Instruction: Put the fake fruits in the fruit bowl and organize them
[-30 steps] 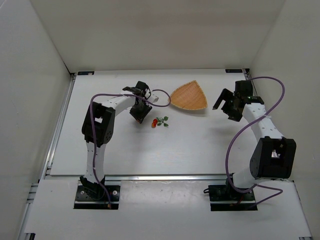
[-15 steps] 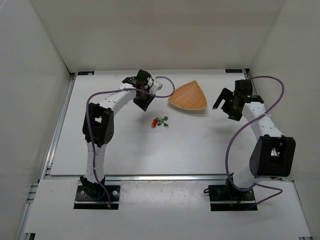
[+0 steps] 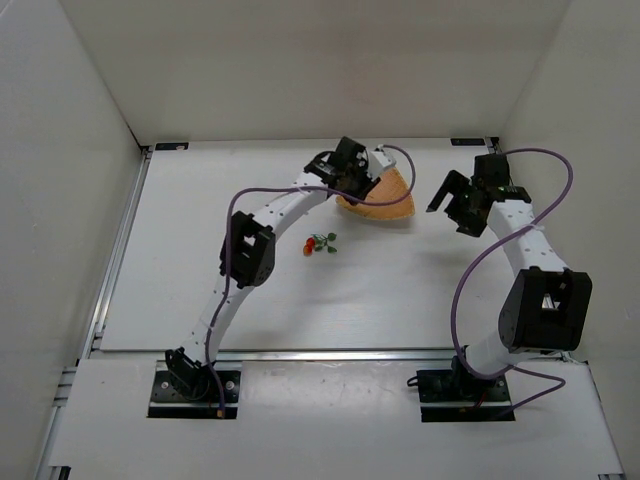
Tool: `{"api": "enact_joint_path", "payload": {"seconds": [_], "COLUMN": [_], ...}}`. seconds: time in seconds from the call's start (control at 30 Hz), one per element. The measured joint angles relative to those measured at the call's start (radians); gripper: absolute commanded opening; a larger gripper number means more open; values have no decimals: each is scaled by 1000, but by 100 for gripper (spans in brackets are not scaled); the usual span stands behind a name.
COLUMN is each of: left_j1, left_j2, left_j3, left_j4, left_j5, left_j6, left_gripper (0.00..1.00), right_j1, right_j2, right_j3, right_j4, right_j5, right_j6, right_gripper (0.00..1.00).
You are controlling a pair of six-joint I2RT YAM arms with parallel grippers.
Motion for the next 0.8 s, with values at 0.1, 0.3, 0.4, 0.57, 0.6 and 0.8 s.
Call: {"api": "enact_joint_path", "payload": {"seconds": [0.1, 0.3, 0.4, 0.57, 0.6, 0.8], "left_j1": [-29, -47, -49, -50, -49, -4], "left_j2": [85, 125, 122, 106, 95, -108], "left_j3": [31, 64, 80, 73, 60, -203], "left_j4": [44, 113, 155, 176, 180, 193], "left_j5": [18, 18, -4, -99, -127, -292], "left_j6": [-2, -2, -9, -6, -6, -40], "left_gripper": [42, 100, 100, 100, 100, 100], "right_j1": [-9, -13, -13, -3, 12, 305], "right_j2": [0, 0, 0, -11, -22, 4], "right_j3": [0, 0, 0, -12, -22, -10], "right_j4": [0, 0, 1, 11, 16, 32], "right_j5": [-4, -14, -26, -31, -18, -4], "right_j6": [7, 14, 14, -16, -38, -201], "right_gripper": [100, 100, 100, 100, 100, 100]}}
